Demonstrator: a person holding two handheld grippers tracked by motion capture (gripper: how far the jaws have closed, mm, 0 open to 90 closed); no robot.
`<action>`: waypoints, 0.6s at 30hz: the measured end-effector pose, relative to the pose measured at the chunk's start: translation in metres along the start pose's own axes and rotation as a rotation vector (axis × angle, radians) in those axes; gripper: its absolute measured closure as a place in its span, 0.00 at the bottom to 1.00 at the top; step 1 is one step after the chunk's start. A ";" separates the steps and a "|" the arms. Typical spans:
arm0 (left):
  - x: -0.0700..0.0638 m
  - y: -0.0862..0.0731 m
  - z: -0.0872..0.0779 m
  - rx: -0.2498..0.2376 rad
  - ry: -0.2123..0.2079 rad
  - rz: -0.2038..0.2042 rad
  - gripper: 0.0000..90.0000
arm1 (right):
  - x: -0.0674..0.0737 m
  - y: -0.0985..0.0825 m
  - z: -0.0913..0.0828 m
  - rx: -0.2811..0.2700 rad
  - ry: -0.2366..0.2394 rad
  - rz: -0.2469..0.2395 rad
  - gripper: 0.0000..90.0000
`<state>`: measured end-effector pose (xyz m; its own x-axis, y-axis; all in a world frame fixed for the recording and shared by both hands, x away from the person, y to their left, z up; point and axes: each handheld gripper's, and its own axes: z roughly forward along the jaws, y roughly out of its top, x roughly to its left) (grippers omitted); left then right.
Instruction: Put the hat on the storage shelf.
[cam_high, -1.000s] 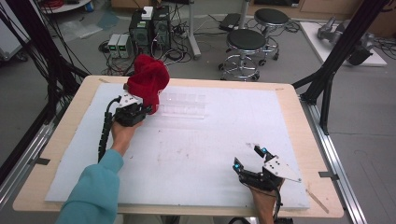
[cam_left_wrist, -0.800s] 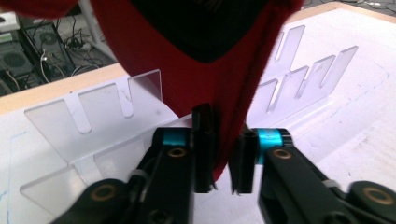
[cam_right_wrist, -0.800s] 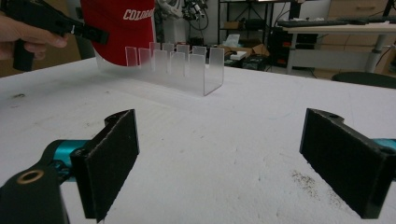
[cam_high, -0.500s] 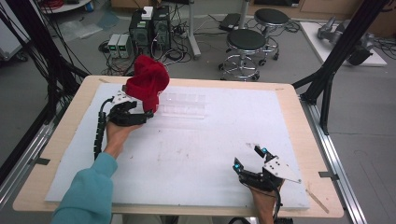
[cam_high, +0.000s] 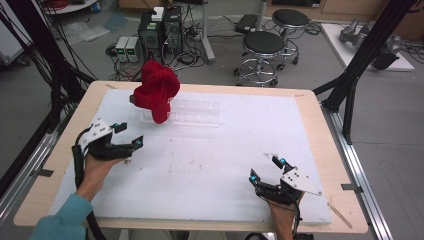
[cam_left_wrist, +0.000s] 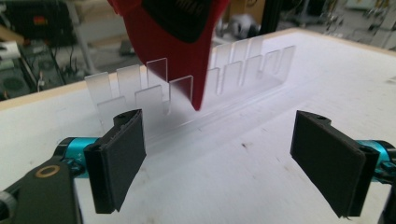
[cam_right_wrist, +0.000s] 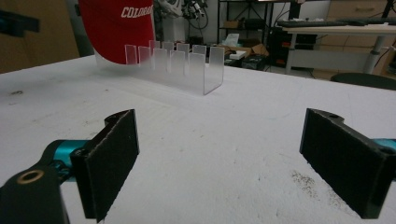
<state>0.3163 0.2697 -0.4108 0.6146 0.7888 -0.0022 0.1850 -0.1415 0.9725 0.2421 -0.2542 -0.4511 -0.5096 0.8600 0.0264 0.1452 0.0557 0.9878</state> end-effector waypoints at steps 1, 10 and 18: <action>-0.003 -0.009 -0.010 -0.022 -0.006 -0.004 0.20 | 0.000 0.000 0.000 -0.001 0.000 0.004 0.12; -0.004 -0.049 -0.055 -0.090 -0.014 -0.018 0.20 | 0.001 0.000 0.001 0.013 -0.004 -0.003 0.12; -0.007 -0.056 -0.060 -0.153 0.003 0.017 0.20 | 0.002 0.000 0.001 0.012 -0.022 -0.013 0.12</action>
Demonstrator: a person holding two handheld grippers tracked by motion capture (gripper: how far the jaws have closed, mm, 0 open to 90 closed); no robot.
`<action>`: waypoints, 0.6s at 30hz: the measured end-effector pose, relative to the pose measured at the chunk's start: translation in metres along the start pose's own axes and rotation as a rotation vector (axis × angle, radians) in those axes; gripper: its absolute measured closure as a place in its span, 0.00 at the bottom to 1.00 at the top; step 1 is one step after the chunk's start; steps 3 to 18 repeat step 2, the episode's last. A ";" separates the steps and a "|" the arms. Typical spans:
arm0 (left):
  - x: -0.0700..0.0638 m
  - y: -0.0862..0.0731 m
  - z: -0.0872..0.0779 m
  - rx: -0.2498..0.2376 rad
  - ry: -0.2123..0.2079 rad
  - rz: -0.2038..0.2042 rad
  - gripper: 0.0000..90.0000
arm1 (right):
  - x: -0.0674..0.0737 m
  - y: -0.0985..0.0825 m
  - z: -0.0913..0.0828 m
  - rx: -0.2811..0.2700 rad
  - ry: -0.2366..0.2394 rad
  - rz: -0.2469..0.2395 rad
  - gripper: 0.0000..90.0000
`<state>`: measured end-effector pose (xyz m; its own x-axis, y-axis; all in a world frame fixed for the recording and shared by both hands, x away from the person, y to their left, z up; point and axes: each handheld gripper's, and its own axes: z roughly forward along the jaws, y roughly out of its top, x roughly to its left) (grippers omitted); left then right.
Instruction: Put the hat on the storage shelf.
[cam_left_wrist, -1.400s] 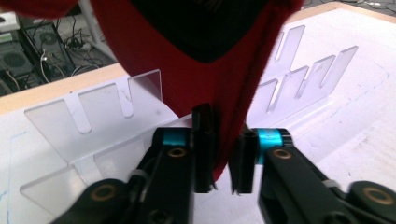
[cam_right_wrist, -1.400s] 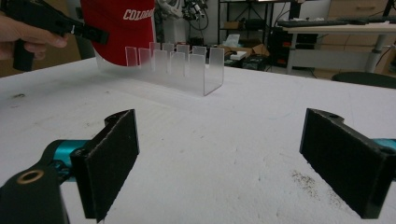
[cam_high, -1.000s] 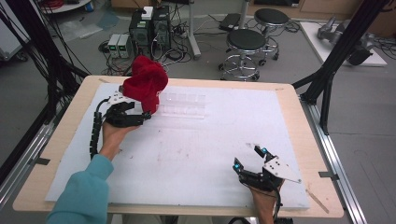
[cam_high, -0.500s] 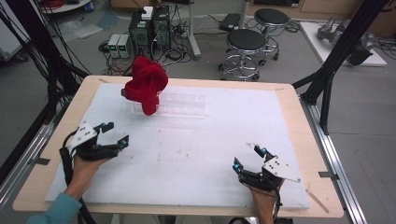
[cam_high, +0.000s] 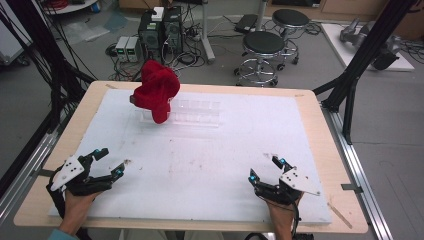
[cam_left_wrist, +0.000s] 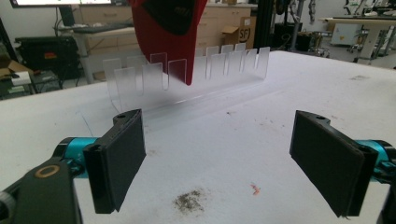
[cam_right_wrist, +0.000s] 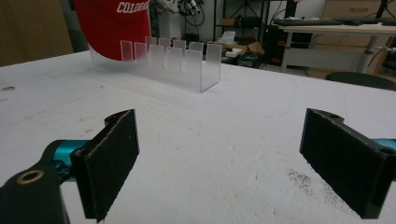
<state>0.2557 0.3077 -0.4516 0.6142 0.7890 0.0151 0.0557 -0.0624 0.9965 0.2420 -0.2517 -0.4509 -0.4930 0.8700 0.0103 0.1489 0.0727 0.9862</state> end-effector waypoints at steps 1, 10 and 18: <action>0.000 0.000 -0.001 -0.008 0.006 0.004 0.20 | 0.000 0.000 0.000 -0.003 -0.004 0.006 0.12; -0.001 -0.001 -0.002 -0.025 0.013 0.003 0.20 | 0.000 0.000 -0.001 -0.004 -0.004 0.007 0.12; -0.001 -0.001 -0.002 -0.025 0.013 0.003 0.20 | 0.000 0.000 -0.001 -0.004 -0.004 0.007 0.12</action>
